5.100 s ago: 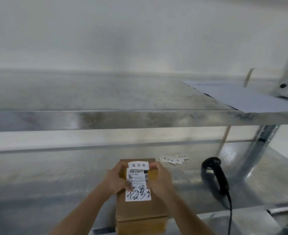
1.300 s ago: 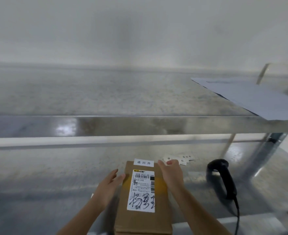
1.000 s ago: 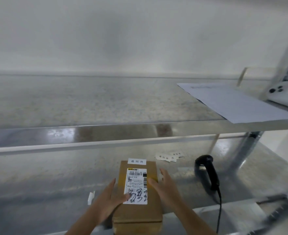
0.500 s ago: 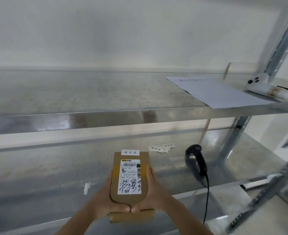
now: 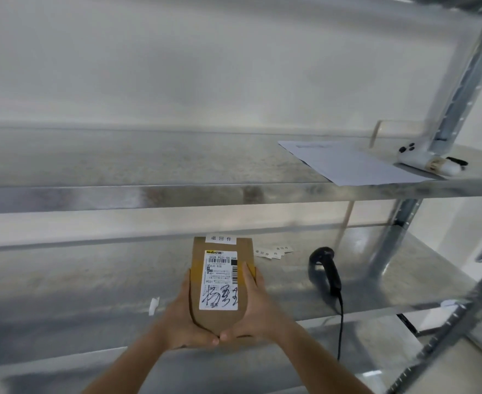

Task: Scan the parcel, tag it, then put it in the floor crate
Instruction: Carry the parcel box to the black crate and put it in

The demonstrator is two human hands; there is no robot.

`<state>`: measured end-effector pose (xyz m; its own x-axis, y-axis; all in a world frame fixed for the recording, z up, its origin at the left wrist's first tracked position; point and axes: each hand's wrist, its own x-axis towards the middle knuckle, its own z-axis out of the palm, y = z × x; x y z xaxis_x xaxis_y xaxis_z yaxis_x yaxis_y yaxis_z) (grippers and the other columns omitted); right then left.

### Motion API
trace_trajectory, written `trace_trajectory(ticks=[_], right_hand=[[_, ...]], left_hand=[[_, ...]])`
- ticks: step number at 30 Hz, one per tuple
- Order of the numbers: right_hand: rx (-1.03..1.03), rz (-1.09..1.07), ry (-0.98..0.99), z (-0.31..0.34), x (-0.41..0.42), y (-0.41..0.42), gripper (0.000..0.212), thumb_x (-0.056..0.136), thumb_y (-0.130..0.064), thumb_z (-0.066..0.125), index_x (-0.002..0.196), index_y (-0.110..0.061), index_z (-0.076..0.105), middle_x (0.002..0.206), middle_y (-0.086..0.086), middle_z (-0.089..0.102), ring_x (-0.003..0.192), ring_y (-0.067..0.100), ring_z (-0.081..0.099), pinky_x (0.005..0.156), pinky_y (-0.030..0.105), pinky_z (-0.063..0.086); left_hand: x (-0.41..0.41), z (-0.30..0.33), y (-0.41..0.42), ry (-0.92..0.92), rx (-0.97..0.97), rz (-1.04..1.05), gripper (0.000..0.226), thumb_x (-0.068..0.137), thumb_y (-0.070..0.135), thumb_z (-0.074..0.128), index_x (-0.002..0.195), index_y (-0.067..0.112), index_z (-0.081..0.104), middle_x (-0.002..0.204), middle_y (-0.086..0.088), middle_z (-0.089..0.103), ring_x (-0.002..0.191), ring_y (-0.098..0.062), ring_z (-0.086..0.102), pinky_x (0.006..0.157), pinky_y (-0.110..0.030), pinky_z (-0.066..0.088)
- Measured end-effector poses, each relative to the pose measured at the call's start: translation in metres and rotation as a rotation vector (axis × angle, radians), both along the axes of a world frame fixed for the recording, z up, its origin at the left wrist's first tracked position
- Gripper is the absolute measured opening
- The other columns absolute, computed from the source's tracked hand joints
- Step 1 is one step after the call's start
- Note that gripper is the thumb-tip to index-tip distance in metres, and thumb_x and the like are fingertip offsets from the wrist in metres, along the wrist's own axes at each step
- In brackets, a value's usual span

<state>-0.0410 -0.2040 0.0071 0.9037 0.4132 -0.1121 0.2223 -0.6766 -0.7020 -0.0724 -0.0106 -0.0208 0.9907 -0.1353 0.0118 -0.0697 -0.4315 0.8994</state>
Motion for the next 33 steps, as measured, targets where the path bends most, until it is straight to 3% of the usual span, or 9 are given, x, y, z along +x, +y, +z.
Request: trace_trajectory(ticks=[5, 8, 13, 17, 20, 23, 27, 30, 33], right_hand=[[-0.005, 0.131, -0.114, 0.029, -0.019, -0.004, 0.154, 0.045, -0.045, 0.091, 0.136, -0.043, -0.032, 0.154, -0.017, -0.025, 0.138, 0.012, -0.033, 0.117, 0.041, -0.006], [-0.025, 0.117, -0.111, 0.035, -0.042, -0.005, 0.169, 0.029, -0.057, 0.088, 0.144, -0.029, -0.032, 0.159, -0.009, -0.021, 0.14, 0.007, -0.021, 0.115, 0.035, -0.001], [-0.01, 0.196, -0.096, 0.049, -0.091, -0.003, 0.171, 0.037, -0.047, 0.093, 0.139, -0.015, -0.04, 0.156, -0.004, -0.029, 0.147, 0.016, -0.004, 0.121, 0.038, 0.012], [0.006, 0.253, -0.095, 0.053, -0.126, 0.009, 0.165, 0.044, -0.04, 0.094, 0.141, -0.014, -0.038, 0.157, -0.003, -0.029, 0.147, 0.015, -0.01, 0.12, 0.035, 0.007], [0.011, 0.301, -0.109, 0.055, -0.149, 0.028, 0.165, 0.042, -0.042, 0.094, 0.143, -0.016, -0.034, 0.158, -0.004, -0.023, 0.148, 0.017, -0.001, 0.121, 0.037, 0.012], [0.044, 0.361, -0.133, 0.061, -0.172, 0.055, 0.166, 0.038, -0.045, 0.094, 0.144, -0.022, -0.031, 0.159, -0.006, -0.016, 0.147, 0.018, 0.007, 0.12, 0.041, 0.019], [0.07, 0.431, -0.17, 0.069, -0.209, 0.103, 0.165, 0.029, -0.052, 0.092, 0.146, -0.029, -0.023, 0.16, -0.004, -0.005, 0.146, 0.02, 0.015, 0.117, 0.046, 0.028], [0.099, 0.488, -0.174, 0.071, -0.241, 0.146, 0.166, 0.025, -0.056, 0.09, 0.147, -0.027, -0.02, 0.16, -0.002, -0.002, 0.148, 0.02, 0.012, 0.117, 0.046, 0.027], [0.119, 0.562, -0.178, 0.073, -0.276, 0.189, 0.167, 0.026, -0.056, 0.089, 0.146, -0.025, -0.023, 0.16, -0.003, -0.006, 0.148, 0.016, 0.009, 0.119, 0.043, 0.025]], left_hand=[[-0.034, 0.025, -0.01, -0.104, 0.059, 0.07, 0.142, 0.037, 0.03, 0.091, 0.137, 0.051, -0.007, 0.131, 0.017, 0.054, 0.123, -0.005, 0.051, 0.104, -0.039, 0.044], [-0.07, 0.035, -0.019, -0.164, 0.064, 0.117, 0.143, 0.038, 0.03, 0.092, 0.138, 0.047, -0.008, 0.135, 0.016, 0.05, 0.125, 0.003, 0.048, 0.105, -0.025, 0.042], [-0.138, 0.048, -0.024, -0.159, 0.042, 0.233, 0.149, 0.036, 0.035, 0.094, 0.145, 0.036, -0.007, 0.134, 0.021, 0.052, 0.126, -0.005, 0.05, 0.103, -0.043, 0.047], [-0.189, 0.06, -0.023, -0.136, 0.122, 0.323, 0.146, 0.033, 0.046, 0.082, 0.134, 0.046, -0.025, 0.118, 0.041, 0.04, 0.116, -0.002, 0.047, 0.094, -0.024, 0.041], [-0.22, 0.062, -0.008, -0.117, 0.144, 0.42, 0.154, 0.037, 0.039, 0.086, 0.142, 0.033, -0.026, 0.126, 0.031, 0.047, 0.118, -0.007, 0.049, 0.098, -0.029, 0.044], [-0.255, 0.069, 0.015, -0.122, 0.129, 0.489, 0.154, 0.035, 0.036, 0.091, 0.142, 0.041, -0.02, 0.132, 0.02, 0.054, 0.123, -0.009, 0.052, 0.101, -0.04, 0.047], [-0.305, 0.084, 0.05, -0.163, 0.099, 0.562, 0.14, 0.043, 0.014, 0.092, 0.128, 0.062, -0.009, 0.12, 0.027, 0.053, 0.107, 0.015, 0.054, 0.087, -0.009, 0.047], [-0.347, 0.092, 0.082, -0.154, 0.088, 0.63, 0.143, 0.046, 0.012, 0.091, 0.14, 0.047, -0.009, 0.123, 0.018, 0.055, 0.111, 0.002, 0.055, 0.095, -0.025, 0.051], [-0.391, 0.097, 0.117, -0.155, 0.103, 0.688, 0.138, 0.046, 0.011, 0.092, 0.136, 0.052, -0.004, 0.118, 0.022, 0.057, 0.105, 0.007, 0.056, 0.088, -0.024, 0.054]])
